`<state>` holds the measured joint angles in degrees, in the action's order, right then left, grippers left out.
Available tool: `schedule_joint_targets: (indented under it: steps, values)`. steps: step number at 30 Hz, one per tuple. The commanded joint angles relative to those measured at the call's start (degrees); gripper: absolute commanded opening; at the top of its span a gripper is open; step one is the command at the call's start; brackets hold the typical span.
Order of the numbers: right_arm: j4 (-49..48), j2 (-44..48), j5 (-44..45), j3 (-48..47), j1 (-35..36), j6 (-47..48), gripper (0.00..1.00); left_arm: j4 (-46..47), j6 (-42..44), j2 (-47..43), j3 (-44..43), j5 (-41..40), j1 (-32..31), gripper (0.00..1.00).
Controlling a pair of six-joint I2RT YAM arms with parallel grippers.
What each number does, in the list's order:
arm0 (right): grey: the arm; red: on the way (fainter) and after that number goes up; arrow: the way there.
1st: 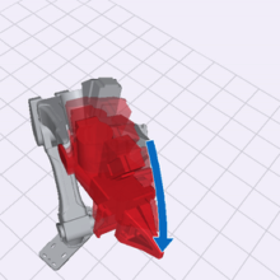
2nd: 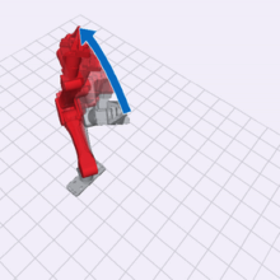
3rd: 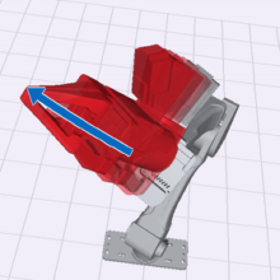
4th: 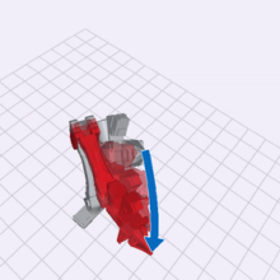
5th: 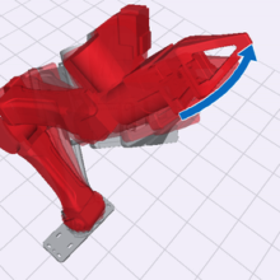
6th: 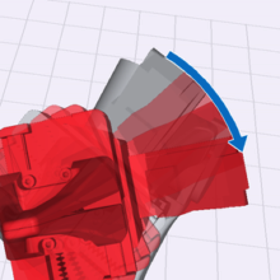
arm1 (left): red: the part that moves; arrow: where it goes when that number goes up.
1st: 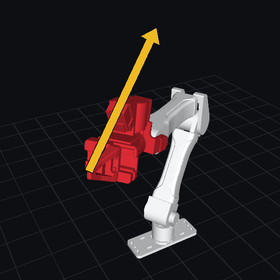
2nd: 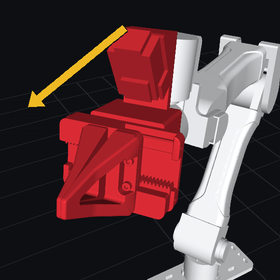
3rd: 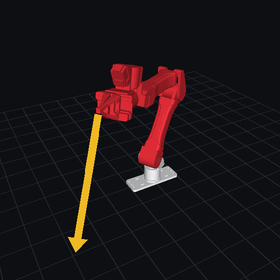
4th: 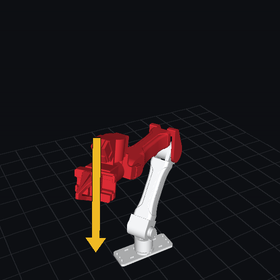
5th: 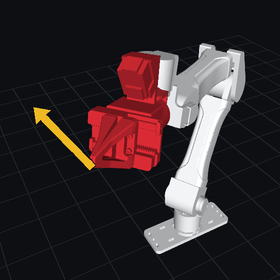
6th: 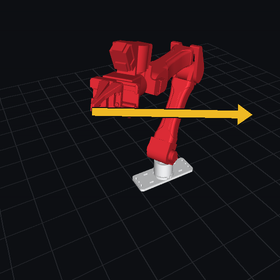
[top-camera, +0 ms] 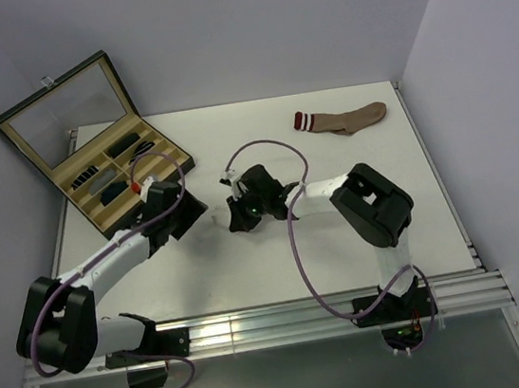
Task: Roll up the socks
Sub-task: Roll the sock at the center of the board.
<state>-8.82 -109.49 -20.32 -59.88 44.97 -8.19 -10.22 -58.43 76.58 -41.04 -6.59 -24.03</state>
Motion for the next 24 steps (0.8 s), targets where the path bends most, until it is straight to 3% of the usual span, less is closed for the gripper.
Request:
schedule_joint_targets:
  steps: [1,3,10,14,24]
  values:
    - [-1.3,-3.2,-12.7,-1.7,-3.1,-8.7,0.0,7.3,-4.5,-4.6,3.9,-1.1,0.1,0.74]
    - [-4.6,-4.1,-18.6,-0.9,-4.7,-13.6,0.0,9.7,-4.8,-5.9,6.1,0.6,0.1,0.74]
    - [-11.3,-9.8,-27.1,-0.3,-9.4,-26.3,0.0,15.9,-5.8,-3.7,9.6,5.8,0.0,0.68]
    - [-20.9,-12.6,-30.1,2.4,-11.9,-37.0,0.0,17.9,-6.2,-0.7,10.2,7.4,-0.2,0.67]
    - [-23.3,-15.0,-29.7,5.0,-14.2,-42.4,0.0,20.4,-5.5,5.5,9.0,8.5,-2.1,0.61]
